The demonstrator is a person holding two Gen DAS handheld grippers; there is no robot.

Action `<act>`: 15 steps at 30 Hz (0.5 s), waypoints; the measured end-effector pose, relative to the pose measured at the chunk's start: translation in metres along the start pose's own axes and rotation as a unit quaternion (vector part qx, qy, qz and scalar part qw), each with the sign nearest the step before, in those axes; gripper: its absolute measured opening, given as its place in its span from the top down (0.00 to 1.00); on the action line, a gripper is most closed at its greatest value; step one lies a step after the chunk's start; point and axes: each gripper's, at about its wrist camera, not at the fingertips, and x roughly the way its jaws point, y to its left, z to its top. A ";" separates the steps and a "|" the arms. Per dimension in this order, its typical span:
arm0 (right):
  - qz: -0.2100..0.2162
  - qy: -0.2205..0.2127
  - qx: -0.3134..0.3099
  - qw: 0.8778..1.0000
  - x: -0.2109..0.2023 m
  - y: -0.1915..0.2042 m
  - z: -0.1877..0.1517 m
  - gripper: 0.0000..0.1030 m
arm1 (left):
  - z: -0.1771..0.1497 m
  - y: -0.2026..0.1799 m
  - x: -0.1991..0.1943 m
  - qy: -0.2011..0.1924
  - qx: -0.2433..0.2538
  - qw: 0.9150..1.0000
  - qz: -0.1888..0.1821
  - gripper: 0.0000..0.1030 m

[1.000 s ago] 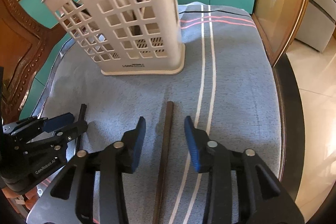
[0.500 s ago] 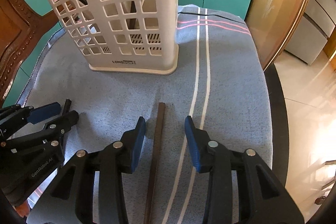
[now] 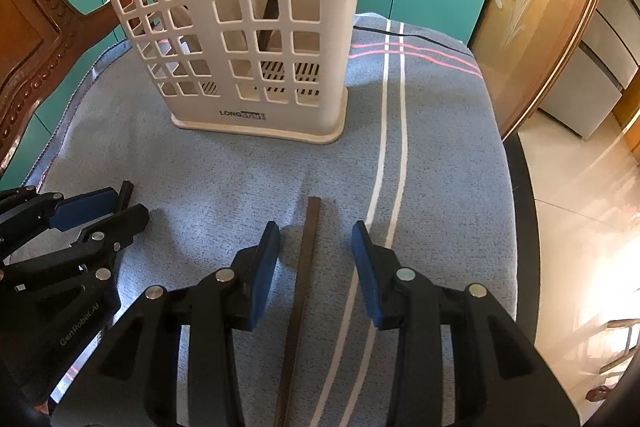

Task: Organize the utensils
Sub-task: 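Close the right tool on the dark brown chopstick while the left tool holds the black one, then lift both chopsticks over the white holder and lower them into it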

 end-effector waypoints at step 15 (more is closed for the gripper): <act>0.078 -0.090 0.037 0.992 -0.049 -0.023 0.013 0.93 | 0.003 -0.011 -0.046 -0.058 0.009 0.998 -0.037 0.93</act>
